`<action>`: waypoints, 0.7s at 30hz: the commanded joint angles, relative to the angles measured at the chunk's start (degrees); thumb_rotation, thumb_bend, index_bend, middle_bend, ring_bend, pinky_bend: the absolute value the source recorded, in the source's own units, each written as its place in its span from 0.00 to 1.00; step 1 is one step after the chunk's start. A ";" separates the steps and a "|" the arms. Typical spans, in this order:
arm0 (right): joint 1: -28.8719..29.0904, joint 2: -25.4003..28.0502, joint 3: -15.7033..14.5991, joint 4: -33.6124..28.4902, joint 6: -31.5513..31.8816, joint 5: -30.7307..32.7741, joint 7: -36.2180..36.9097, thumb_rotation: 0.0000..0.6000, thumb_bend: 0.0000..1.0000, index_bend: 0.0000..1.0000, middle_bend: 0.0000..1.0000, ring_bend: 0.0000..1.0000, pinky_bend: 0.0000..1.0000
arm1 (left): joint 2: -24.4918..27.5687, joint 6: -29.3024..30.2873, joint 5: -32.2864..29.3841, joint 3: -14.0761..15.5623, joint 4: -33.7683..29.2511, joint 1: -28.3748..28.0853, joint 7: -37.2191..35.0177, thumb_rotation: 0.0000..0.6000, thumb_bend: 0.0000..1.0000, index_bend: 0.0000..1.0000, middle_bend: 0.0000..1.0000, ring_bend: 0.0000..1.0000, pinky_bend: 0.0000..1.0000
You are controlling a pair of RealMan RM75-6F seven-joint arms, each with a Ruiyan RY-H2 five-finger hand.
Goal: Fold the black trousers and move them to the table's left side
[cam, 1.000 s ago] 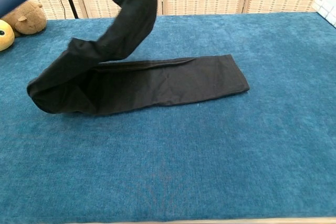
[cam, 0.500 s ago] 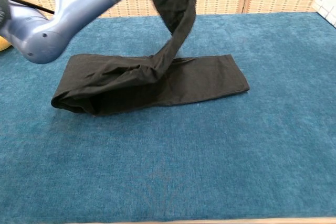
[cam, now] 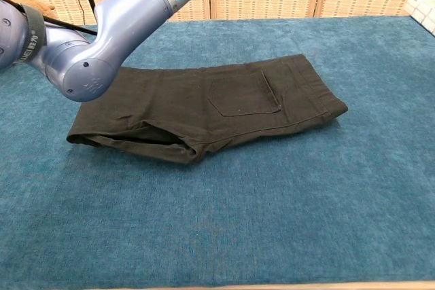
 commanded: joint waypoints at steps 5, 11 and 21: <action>-0.14 0.04 -0.38 -0.68 0.30 -0.34 -0.74 1.00 0.00 0.01 0.00 0.00 0.00 | 7.91 2.60 0.60 3.00 -9.90 6.56 -1.90 1.00 0.42 0.00 0.00 0.00 0.24; 0.05 -0.36 -0.66 -0.91 0.28 -0.46 -2.05 1.00 0.00 0.01 0.00 0.00 0.00 | 19.77 3.32 2.90 10.57 -19.52 15.95 -8.93 1.00 0.24 0.00 0.00 0.00 0.24; 0.83 -1.70 -1.14 -0.41 -0.67 -0.22 -4.48 1.00 0.00 0.01 0.00 0.00 0.00 | 23.41 10.90 8.54 20.15 -11.80 27.87 -27.85 1.00 0.03 0.00 0.01 0.05 0.24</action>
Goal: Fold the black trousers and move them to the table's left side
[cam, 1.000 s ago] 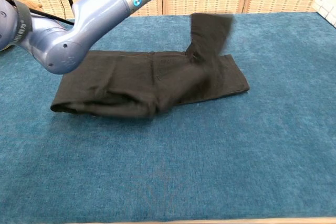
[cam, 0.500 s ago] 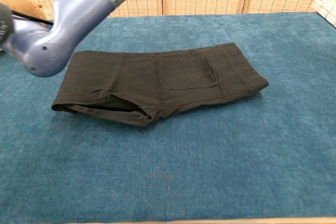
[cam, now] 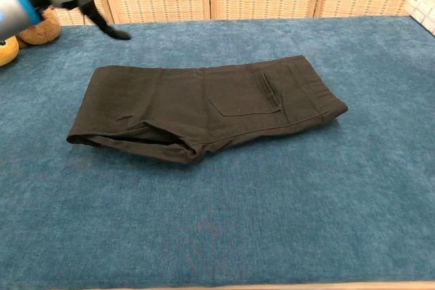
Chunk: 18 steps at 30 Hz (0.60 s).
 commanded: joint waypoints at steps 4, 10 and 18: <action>0.54 -0.97 -0.30 0.58 -0.75 0.30 -1.38 1.00 0.00 0.01 0.00 0.00 0.00 | -2.29 10.38 6.06 7.47 13.74 10.42 -14.19 1.00 0.03 0.05 0.06 0.10 0.24; 0.86 -1.57 -0.54 0.98 -1.41 0.61 -2.17 1.00 0.00 0.01 0.00 0.00 0.00 | -6.39 10.12 7.70 10.44 23.52 14.97 -19.13 1.00 0.04 0.12 0.09 0.12 0.24; 1.07 -1.94 -0.58 1.34 -1.81 0.91 -2.48 1.00 0.00 0.01 0.00 0.00 0.00 | -11.23 7.30 8.35 11.42 31.43 16.67 -23.07 1.00 0.04 0.12 0.09 0.12 0.24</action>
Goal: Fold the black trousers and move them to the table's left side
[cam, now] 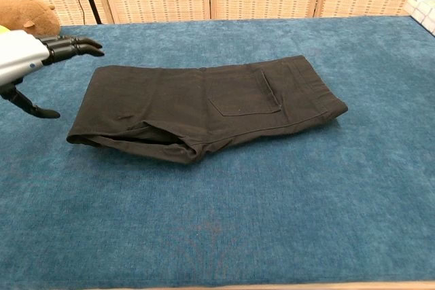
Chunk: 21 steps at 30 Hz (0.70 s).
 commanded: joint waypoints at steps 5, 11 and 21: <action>-0.03 0.08 0.16 0.08 -0.04 0.32 0.19 1.00 0.00 0.01 0.00 0.00 0.00 | -3.78 -2.30 0.72 0.52 4.15 0.22 -1.47 1.00 0.04 0.12 0.09 0.12 0.24; -0.13 0.41 0.16 -0.18 -0.14 0.37 0.67 1.00 0.00 0.01 0.00 0.00 0.00 | -5.68 -4.40 1.13 0.84 6.08 -0.18 -1.04 1.00 0.04 0.12 0.09 0.12 0.24; -0.13 0.76 0.31 -0.16 -0.19 0.27 1.52 1.00 0.00 0.01 0.00 0.00 0.00 | -7.89 -6.17 0.12 -0.41 7.15 -1.09 0.24 1.00 0.06 0.27 0.24 0.20 0.24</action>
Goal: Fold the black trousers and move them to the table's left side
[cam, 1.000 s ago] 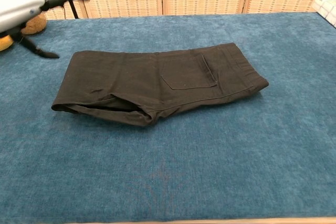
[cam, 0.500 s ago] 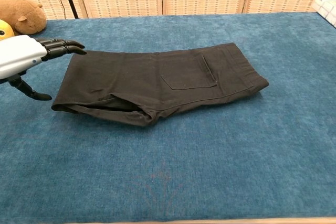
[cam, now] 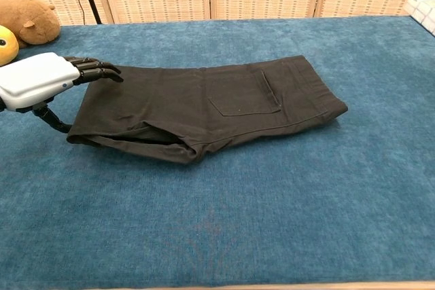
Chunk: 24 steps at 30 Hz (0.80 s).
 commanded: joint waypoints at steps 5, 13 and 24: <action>-0.04 0.17 0.03 -0.14 0.24 -0.20 0.14 1.00 0.00 0.01 0.00 0.00 0.00 | -1.12 -1.59 0.19 0.21 0.62 -0.37 0.99 1.00 0.08 0.35 0.33 0.26 0.24; -0.24 0.22 0.03 -0.28 1.06 -0.45 -0.42 1.00 0.00 0.01 0.00 0.00 0.00 | -2.06 -0.78 -0.44 -0.61 1.33 -0.43 2.99 1.00 0.22 0.46 0.42 0.35 0.28; -0.35 0.34 -0.02 -0.64 1.42 -0.71 -0.47 1.00 0.00 0.01 0.00 0.00 0.00 | -2.86 -1.49 -0.32 -0.48 1.60 -0.71 3.28 1.00 0.43 0.50 0.48 0.40 0.31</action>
